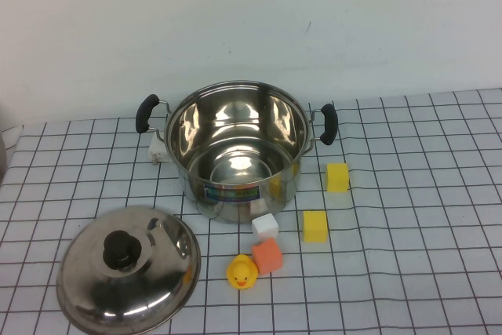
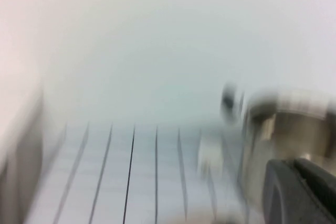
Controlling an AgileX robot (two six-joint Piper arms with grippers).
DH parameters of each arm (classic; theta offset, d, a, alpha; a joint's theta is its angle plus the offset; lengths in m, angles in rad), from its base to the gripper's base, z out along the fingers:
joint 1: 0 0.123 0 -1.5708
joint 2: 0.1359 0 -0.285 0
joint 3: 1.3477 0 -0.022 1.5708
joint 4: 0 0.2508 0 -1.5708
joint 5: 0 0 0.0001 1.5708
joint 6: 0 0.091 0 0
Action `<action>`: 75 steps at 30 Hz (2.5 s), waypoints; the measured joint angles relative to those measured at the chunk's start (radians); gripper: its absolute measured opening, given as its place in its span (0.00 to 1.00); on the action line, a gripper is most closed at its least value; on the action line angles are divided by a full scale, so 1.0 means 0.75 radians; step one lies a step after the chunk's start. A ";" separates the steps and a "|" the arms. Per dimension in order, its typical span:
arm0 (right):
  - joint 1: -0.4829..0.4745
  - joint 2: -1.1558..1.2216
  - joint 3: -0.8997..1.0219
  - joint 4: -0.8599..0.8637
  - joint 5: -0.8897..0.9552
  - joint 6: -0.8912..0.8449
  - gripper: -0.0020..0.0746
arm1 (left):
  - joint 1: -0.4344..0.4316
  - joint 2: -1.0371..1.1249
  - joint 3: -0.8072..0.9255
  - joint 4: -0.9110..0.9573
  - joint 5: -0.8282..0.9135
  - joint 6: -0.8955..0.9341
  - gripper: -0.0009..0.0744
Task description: Cover the pot
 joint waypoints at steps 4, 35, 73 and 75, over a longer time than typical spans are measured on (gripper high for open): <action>0.000 0.000 0.000 0.000 0.000 0.000 0.04 | 0.000 0.000 0.000 0.003 -0.287 0.000 0.01; 0.000 0.000 0.000 0.000 0.000 0.000 0.04 | 0.000 0.804 -0.519 -0.333 -0.273 0.066 0.01; 0.000 0.000 0.000 0.000 0.000 0.000 0.04 | 0.000 2.594 -0.457 0.406 -1.561 -0.065 0.72; 0.000 0.000 0.000 0.000 0.000 0.000 0.04 | 0.000 2.660 -0.473 0.374 -1.561 -0.065 0.72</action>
